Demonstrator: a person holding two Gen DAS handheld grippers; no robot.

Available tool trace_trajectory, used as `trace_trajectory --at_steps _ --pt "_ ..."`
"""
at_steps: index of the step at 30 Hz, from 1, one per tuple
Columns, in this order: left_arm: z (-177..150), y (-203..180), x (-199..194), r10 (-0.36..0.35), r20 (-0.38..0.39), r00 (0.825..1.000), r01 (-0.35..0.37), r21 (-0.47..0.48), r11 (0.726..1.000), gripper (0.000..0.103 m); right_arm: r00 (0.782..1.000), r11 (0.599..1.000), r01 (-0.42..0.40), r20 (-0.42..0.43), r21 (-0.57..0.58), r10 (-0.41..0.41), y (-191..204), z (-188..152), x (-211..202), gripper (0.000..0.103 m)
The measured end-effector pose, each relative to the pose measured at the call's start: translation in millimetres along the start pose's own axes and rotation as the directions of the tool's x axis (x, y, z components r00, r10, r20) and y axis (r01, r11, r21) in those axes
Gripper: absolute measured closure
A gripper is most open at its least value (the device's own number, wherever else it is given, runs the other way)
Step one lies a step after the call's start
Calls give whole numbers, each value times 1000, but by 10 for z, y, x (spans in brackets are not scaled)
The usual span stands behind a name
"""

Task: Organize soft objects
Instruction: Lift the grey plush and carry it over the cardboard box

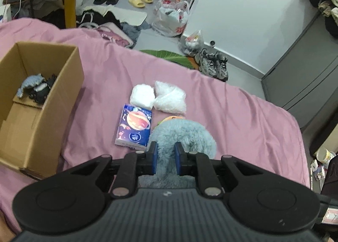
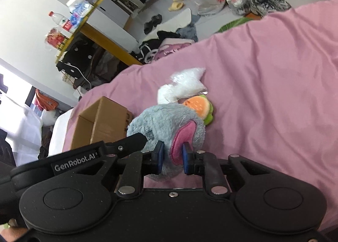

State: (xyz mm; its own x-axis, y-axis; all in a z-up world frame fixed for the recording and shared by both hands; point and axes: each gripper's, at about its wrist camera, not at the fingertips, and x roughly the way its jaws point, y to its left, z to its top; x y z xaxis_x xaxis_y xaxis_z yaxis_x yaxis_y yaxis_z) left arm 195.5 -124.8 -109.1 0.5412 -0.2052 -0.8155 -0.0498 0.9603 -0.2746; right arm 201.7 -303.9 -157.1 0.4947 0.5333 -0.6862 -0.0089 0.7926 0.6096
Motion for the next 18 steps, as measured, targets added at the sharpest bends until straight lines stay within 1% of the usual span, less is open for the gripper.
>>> trace_trajectory --at_steps 7,13,18 --pt "-44 -8 -313 -48 44 998 48 15 999 88 998 1000 -8 63 6 7 88 -107 -233 85" --pt "-83 58 -534 -64 80 995 63 25 998 88 996 1000 -12 90 -12 13 222 -181 -318 85" --pt "-95 183 -703 -81 102 992 80 12 997 88 993 999 -19 113 -30 22 358 -215 -372 85"
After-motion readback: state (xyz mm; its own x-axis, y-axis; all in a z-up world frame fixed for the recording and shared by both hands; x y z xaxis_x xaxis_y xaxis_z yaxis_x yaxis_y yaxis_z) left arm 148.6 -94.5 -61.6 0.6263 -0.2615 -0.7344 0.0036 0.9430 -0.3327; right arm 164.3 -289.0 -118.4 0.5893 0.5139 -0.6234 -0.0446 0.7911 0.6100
